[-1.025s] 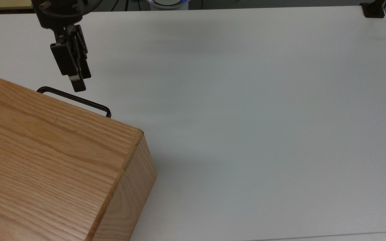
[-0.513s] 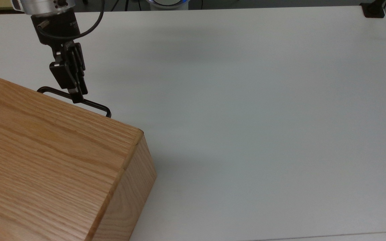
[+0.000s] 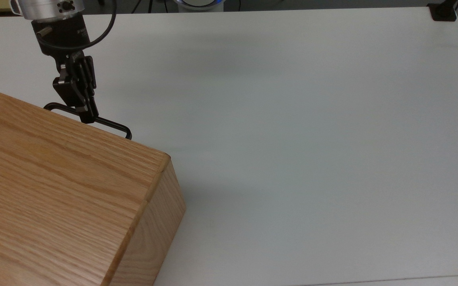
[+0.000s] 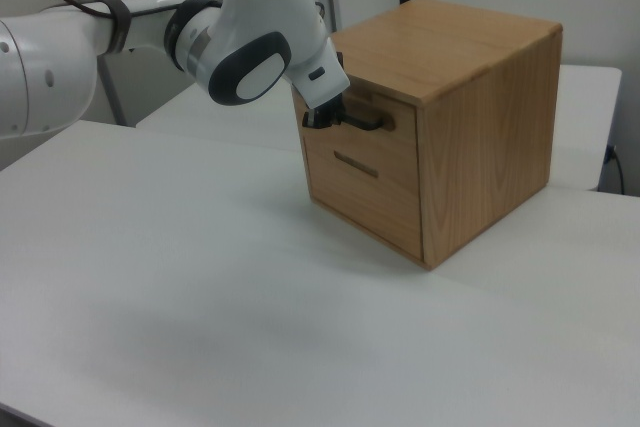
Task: Open the drawer by sliding it
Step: 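Close the gripper around the black drawer handle, then pull the handle straight out, sliding the upper drawer out of the cabinet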
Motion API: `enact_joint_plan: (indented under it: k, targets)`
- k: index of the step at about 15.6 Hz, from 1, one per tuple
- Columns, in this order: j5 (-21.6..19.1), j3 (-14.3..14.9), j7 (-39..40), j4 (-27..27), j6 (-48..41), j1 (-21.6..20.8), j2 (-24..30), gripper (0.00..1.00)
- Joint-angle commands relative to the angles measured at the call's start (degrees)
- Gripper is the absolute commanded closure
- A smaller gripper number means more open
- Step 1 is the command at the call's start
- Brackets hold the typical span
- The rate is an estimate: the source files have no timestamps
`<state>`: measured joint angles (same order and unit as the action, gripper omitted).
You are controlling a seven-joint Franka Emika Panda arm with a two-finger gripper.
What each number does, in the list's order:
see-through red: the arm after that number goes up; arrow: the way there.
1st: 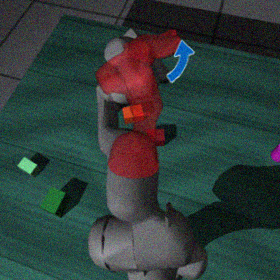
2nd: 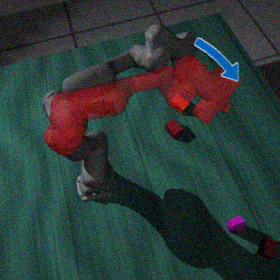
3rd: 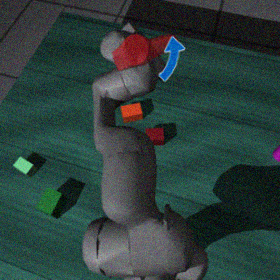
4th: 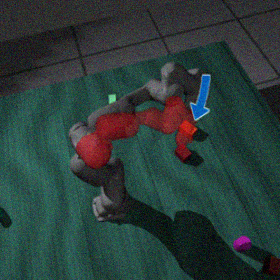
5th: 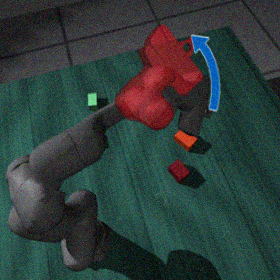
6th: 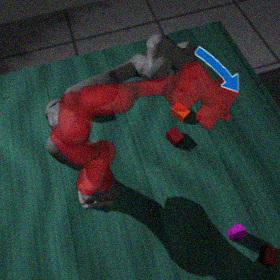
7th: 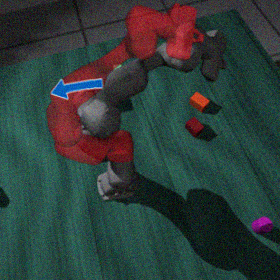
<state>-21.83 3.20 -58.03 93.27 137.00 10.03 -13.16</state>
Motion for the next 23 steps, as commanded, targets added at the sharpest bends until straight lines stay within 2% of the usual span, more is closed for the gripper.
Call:
enact_joint_plan:
  k: [1,7,14,23]
  targets:
    - [0.9,-0.2,1.2,0.8,-0.8,0.2,1.6,0.99]
    - [5.2,-0.2,1.2,6.2,-12.3,0.3,9.6,0.98]
    - [8.3,-0.2,1.1,19.1,-15.2,-0.8,22.4,0.98]
    - [10.4,0.0,1.1,28.0,-21.3,-3.1,33.7,0.98]
